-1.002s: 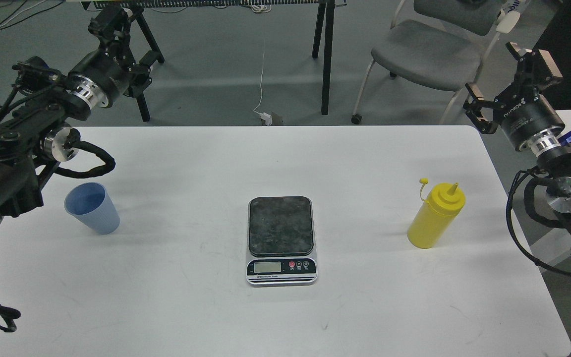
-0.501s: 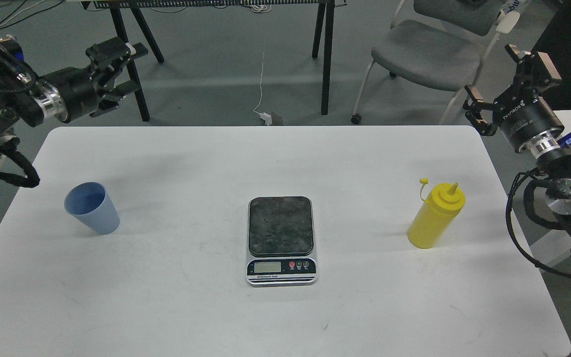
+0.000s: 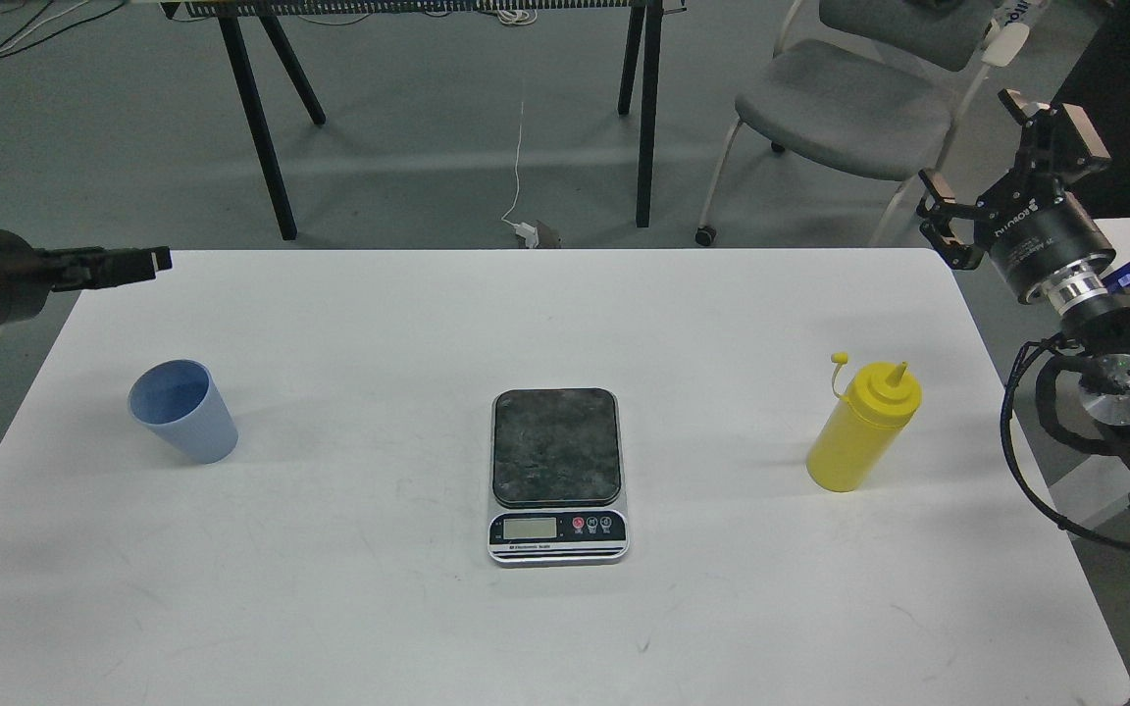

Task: Pour seasoning into cup on scale with both arms
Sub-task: 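Move the left gripper down toward the blue cup, then close the left gripper around the blue cup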

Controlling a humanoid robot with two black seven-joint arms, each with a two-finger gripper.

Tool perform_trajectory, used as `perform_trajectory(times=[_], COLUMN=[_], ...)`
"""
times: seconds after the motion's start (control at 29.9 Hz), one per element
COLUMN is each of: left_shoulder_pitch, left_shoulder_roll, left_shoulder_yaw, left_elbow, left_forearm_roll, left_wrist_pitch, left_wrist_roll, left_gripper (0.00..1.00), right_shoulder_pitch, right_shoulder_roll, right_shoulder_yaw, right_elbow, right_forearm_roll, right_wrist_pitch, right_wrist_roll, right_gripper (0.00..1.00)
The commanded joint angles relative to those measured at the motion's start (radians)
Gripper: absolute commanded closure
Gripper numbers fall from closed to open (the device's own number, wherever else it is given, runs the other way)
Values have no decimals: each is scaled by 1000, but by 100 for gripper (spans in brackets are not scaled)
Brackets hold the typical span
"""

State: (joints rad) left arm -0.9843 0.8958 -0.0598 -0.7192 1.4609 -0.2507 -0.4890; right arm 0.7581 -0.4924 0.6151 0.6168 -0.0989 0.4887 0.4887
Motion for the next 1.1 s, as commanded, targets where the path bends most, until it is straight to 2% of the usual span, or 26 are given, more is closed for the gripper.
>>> perform_trajectory(times=[0.0,0.23,0.94,1.07], left_shoulder_pitch=[53,141,222,223], left_shoulder_roll=[-1,-3,-60,-64], left_shoulder_yaw=[11,15,21,21], left_elbow=[3,6,50,52], left_forearm_roll=[29,27,21,27], left_wrist_pitch=[33,76,125,126], left_wrist_roll=[0,0,0,0], left_gripper=[1,1,1,14], right_shoulder_pitch=[1,-5,-20,-20], right_shoulder_roll=[0,0,0,0], right_shoulder_yaw=[0,0,0,0], right_elbow=[6,11,20,20], right_forearm_roll=[-1,-1,-1,-1], right_wrist_pitch=[0,0,0,0], right_wrist_roll=[0,0,0,0], right_gripper=[0,0,0,0])
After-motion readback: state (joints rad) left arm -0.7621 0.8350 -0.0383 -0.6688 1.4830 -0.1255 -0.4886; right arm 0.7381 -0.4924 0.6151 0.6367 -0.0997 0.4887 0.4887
